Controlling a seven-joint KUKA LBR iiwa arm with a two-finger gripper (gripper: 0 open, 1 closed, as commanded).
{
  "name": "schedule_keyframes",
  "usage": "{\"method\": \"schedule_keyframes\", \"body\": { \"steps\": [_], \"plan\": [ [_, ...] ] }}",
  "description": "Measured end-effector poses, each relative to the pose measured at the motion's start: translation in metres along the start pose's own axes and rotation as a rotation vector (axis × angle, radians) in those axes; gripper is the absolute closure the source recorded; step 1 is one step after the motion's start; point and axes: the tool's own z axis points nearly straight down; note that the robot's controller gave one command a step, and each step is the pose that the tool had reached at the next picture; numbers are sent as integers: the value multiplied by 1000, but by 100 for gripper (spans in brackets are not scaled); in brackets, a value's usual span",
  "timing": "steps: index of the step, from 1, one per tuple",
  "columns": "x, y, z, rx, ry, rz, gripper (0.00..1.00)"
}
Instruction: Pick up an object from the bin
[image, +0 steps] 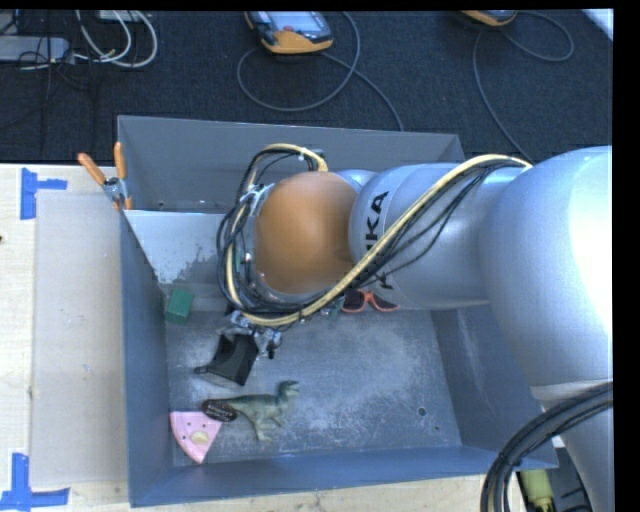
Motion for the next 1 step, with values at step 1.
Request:
{"method": "schedule_keyframes", "body": {
  "steps": [1],
  "plan": [
    [-2,2,-48,-12,9,-9,100]
  ]
}}
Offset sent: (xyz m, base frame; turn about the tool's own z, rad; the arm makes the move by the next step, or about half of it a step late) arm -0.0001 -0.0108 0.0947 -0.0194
